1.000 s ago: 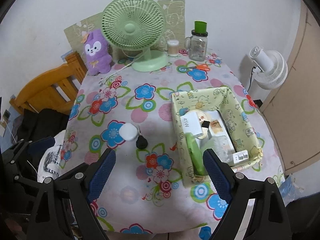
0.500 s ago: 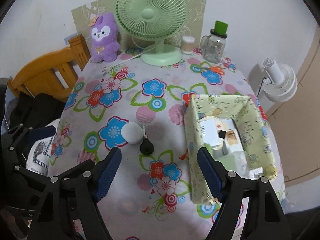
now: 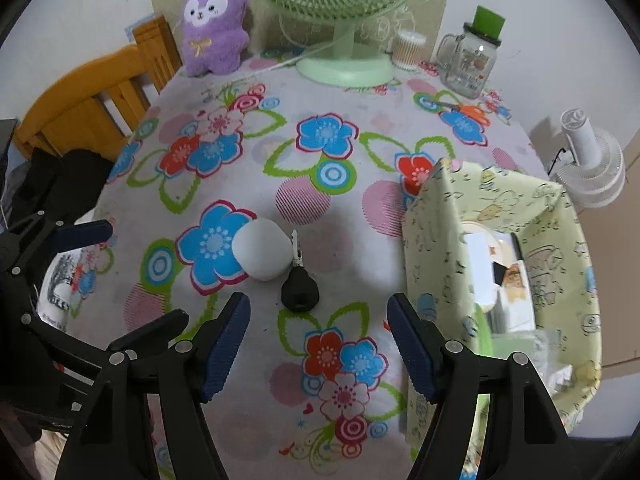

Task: Organize rigid objects
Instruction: 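Grasp the black car key by its head with the right tool, then grasp the white rounded object with the left tool while the right tool holds the key, then carry the white object with the left tool to the box while the right tool carries the key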

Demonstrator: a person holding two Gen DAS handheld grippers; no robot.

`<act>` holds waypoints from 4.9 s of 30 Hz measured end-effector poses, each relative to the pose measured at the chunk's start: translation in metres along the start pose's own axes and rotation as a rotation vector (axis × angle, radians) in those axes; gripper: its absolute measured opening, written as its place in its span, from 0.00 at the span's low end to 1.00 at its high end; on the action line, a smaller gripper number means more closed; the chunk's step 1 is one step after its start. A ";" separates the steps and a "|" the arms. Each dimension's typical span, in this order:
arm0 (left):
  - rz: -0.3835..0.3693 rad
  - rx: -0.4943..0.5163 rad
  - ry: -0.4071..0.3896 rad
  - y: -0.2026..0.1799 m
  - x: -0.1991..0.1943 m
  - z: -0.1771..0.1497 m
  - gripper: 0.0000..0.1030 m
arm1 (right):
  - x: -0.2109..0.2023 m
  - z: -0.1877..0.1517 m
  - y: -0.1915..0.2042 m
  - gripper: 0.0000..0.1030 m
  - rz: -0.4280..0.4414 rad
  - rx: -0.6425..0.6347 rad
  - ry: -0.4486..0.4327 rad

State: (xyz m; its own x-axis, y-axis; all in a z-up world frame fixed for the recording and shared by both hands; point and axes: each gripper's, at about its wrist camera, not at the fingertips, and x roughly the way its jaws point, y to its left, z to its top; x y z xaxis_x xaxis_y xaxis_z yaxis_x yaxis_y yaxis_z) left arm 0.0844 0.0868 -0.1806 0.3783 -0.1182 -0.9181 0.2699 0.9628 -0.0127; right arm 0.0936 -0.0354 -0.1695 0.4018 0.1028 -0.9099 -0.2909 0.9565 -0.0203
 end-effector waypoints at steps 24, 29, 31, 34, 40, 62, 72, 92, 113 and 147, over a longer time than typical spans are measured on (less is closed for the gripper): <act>-0.034 0.062 0.079 0.001 0.058 0.006 1.00 | 0.082 0.003 0.006 0.52 0.037 -0.018 0.133; -0.064 0.054 0.085 0.000 0.060 0.010 1.00 | 0.081 0.005 0.006 0.33 0.015 -0.046 0.133; -0.065 0.063 0.085 -0.001 0.062 0.014 1.00 | 0.079 0.006 0.002 0.33 -0.008 -0.041 0.125; -0.070 0.084 0.077 -0.004 0.063 0.023 0.99 | 0.076 0.007 -0.007 0.33 -0.039 -0.014 0.108; -0.051 0.245 0.071 -0.019 0.071 0.039 0.99 | 0.072 0.002 -0.016 0.33 -0.073 0.057 0.088; -0.093 0.387 0.063 -0.048 0.077 0.039 0.55 | 0.066 -0.004 -0.030 0.34 -0.043 0.217 0.128; -0.088 0.264 0.052 -0.034 0.052 0.020 0.55 | 0.050 -0.007 -0.019 0.34 -0.054 0.178 0.117; -0.066 0.098 -0.004 -0.034 -0.022 0.005 0.55 | -0.021 -0.013 -0.006 0.33 -0.013 0.107 0.037; -0.079 0.110 -0.092 -0.059 -0.088 0.033 0.55 | -0.094 -0.014 -0.027 0.33 -0.034 0.134 -0.085; -0.079 0.052 -0.116 -0.158 -0.078 0.109 0.55 | -0.111 0.007 -0.149 0.33 -0.040 0.093 -0.105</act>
State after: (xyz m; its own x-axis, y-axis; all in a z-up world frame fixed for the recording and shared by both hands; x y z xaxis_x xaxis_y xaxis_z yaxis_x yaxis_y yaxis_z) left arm 0.1090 -0.0822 -0.0642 0.4533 -0.2236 -0.8628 0.3477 0.9357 -0.0598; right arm 0.0986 -0.1878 -0.0631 0.5015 0.0875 -0.8607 -0.1929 0.9811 -0.0127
